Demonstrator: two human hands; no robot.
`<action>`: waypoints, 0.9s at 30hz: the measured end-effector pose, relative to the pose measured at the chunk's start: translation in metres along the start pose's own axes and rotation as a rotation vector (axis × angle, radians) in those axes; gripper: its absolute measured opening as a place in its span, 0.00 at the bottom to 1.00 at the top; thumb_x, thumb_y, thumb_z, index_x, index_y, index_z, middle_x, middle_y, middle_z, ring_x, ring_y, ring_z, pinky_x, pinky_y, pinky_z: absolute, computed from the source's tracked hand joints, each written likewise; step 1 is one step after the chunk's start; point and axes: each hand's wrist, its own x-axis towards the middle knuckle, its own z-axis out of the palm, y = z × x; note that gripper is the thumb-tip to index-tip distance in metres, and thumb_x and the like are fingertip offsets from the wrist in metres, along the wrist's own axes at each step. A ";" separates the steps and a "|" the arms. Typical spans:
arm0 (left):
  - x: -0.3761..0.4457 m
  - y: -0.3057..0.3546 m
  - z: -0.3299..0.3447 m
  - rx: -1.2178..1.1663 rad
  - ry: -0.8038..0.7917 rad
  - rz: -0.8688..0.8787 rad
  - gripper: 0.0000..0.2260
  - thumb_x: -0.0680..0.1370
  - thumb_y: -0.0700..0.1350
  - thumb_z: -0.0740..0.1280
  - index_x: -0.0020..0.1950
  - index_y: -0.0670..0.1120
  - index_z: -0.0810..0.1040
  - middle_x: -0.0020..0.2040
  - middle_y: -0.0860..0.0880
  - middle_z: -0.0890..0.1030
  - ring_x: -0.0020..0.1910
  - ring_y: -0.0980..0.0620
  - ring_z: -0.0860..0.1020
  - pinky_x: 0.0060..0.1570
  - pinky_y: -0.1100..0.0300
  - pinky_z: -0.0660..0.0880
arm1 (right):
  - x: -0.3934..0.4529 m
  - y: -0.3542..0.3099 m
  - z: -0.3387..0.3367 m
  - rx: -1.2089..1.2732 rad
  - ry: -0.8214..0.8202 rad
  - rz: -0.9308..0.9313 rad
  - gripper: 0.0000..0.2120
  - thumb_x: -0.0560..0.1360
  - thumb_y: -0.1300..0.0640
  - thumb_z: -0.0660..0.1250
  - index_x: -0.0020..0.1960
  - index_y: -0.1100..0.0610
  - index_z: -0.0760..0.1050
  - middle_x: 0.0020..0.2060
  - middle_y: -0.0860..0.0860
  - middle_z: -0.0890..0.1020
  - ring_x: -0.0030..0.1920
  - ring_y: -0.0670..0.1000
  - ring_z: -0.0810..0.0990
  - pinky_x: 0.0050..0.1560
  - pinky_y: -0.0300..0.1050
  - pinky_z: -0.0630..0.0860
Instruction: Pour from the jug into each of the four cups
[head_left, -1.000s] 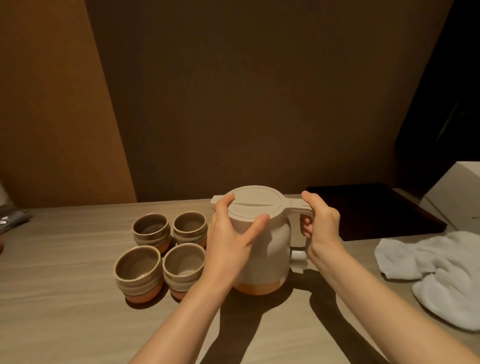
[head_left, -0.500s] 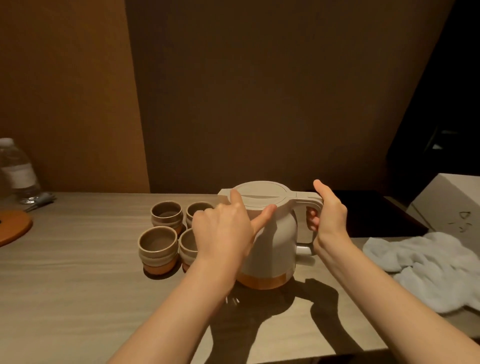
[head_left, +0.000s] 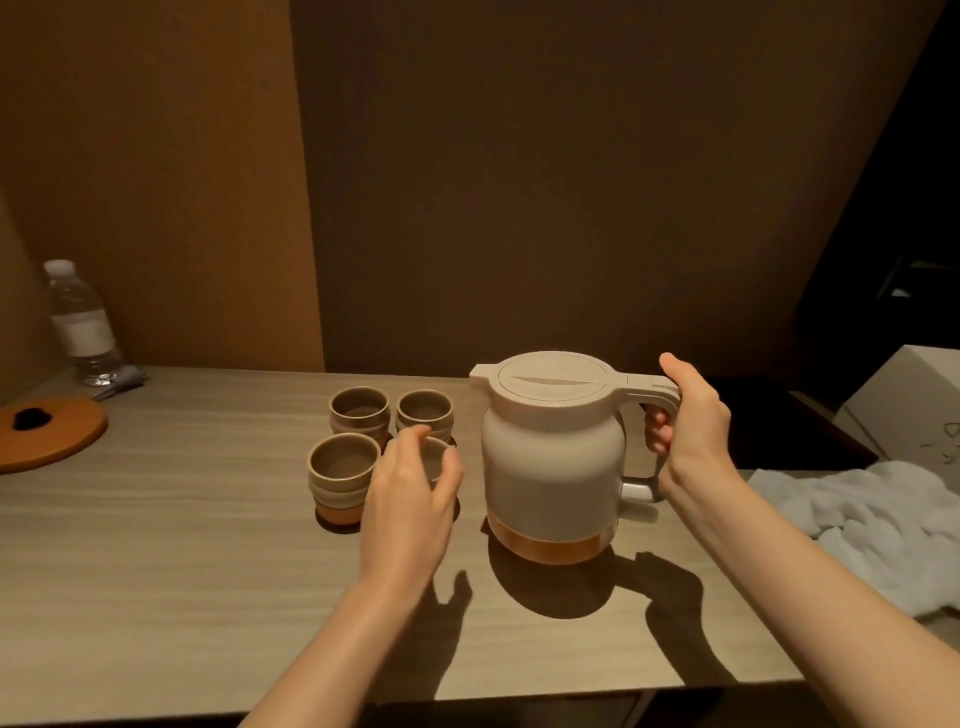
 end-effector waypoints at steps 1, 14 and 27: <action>-0.003 -0.009 0.002 -0.003 0.013 -0.038 0.16 0.79 0.52 0.63 0.66 0.50 0.70 0.57 0.53 0.75 0.53 0.55 0.76 0.48 0.62 0.74 | 0.000 0.000 -0.001 -0.002 0.002 0.001 0.19 0.73 0.44 0.67 0.32 0.56 0.72 0.25 0.49 0.71 0.25 0.46 0.66 0.27 0.39 0.62; -0.016 -0.060 0.044 -0.146 0.005 -0.387 0.35 0.70 0.46 0.75 0.72 0.43 0.63 0.65 0.43 0.75 0.65 0.42 0.73 0.61 0.48 0.74 | -0.002 0.005 -0.017 -0.027 0.003 -0.001 0.18 0.74 0.45 0.67 0.32 0.56 0.73 0.24 0.48 0.71 0.25 0.46 0.66 0.25 0.38 0.62; 0.002 -0.053 0.082 -0.124 0.178 -0.555 0.42 0.63 0.46 0.81 0.69 0.40 0.60 0.67 0.38 0.65 0.64 0.38 0.69 0.61 0.46 0.71 | 0.004 0.010 -0.029 -0.062 -0.003 -0.015 0.18 0.75 0.47 0.67 0.31 0.56 0.73 0.23 0.47 0.72 0.24 0.44 0.67 0.25 0.36 0.62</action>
